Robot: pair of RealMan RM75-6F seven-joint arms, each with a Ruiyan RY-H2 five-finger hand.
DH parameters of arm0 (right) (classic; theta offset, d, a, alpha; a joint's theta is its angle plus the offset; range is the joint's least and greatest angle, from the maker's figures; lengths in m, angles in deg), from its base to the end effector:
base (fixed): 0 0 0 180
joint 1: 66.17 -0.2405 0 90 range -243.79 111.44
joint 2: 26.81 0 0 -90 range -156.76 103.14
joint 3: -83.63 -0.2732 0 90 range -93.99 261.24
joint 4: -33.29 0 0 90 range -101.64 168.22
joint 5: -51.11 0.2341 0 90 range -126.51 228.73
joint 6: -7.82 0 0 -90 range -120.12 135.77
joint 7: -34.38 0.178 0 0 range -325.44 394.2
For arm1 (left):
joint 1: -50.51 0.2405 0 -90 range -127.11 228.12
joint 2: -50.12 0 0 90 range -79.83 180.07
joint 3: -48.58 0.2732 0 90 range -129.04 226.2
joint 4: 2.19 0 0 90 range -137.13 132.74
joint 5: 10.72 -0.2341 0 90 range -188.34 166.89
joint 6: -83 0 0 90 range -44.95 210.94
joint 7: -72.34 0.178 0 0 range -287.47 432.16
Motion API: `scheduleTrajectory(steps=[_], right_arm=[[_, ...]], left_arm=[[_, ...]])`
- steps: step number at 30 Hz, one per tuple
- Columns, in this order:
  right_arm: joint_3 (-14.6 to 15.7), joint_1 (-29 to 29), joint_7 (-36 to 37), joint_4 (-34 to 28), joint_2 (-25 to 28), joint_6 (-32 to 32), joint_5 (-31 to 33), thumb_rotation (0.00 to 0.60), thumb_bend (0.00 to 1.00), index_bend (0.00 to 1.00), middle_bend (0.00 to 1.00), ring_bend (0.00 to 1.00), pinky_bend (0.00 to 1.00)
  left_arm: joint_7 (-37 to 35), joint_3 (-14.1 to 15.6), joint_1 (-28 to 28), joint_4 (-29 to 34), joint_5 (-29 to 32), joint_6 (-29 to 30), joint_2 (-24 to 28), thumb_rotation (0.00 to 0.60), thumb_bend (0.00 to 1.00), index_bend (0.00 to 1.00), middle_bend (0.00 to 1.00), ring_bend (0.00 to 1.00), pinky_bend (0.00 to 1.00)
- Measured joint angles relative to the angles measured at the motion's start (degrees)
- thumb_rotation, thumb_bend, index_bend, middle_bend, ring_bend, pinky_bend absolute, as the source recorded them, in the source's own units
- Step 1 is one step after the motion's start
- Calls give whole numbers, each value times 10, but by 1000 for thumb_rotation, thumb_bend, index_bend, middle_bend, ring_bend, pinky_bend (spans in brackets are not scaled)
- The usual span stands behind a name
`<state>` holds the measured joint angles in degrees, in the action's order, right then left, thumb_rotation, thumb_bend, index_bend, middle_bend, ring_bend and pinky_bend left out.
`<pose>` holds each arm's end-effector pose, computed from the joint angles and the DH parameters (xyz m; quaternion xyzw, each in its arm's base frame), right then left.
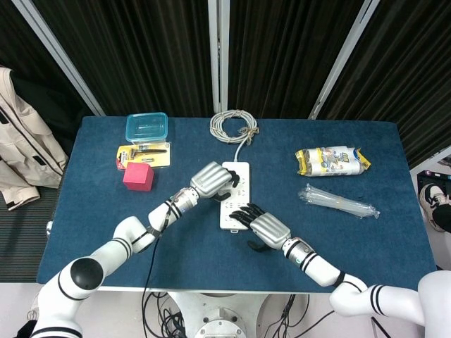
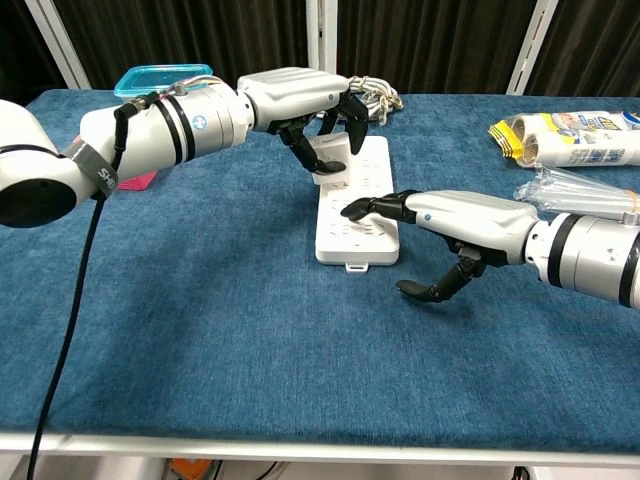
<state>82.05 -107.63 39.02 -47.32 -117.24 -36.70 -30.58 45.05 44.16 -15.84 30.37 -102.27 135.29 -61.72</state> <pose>-0.1721 -0.3297 -0.1118 0.7988 -0.4432 0.3289 0.2393 -0.0405 0.4783 -0.1316 -0.8145 -0.2504 -0.4510 0.2655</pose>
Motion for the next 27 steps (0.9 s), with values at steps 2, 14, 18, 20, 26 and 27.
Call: scheduleTrajectory(steps=[2,14,18,20,26,27], right_arm=[[0,0,0,0,0,-2,0,600,353,81,136,0,0],[-2,9,15,-5,4,-51,-30,600,353,81,135,0,0],[-2,14,26,-9,10,-75,-46,600,353,82,135,0,0],[-1,16,29,-13,14,-85,-54,600,353,82,135,0,0],[2,31,21,-41,46,-129,-72,600,353,81,135,0,0],[2,36,17,-50,58,-141,-75,600,353,81,135,0,0]], left_arm=[[5,0,1,-1,-2,12,2,600,443,685,773,705,854],[106,-5,41,70,12,68,61,600,429,531,635,536,646],[165,0,59,116,35,27,86,600,361,354,477,368,481],[199,0,68,144,56,-2,98,600,288,280,389,290,422],[263,-15,100,219,107,-16,124,600,115,167,252,169,293],[265,-17,106,229,111,-9,129,600,105,162,248,167,282]])
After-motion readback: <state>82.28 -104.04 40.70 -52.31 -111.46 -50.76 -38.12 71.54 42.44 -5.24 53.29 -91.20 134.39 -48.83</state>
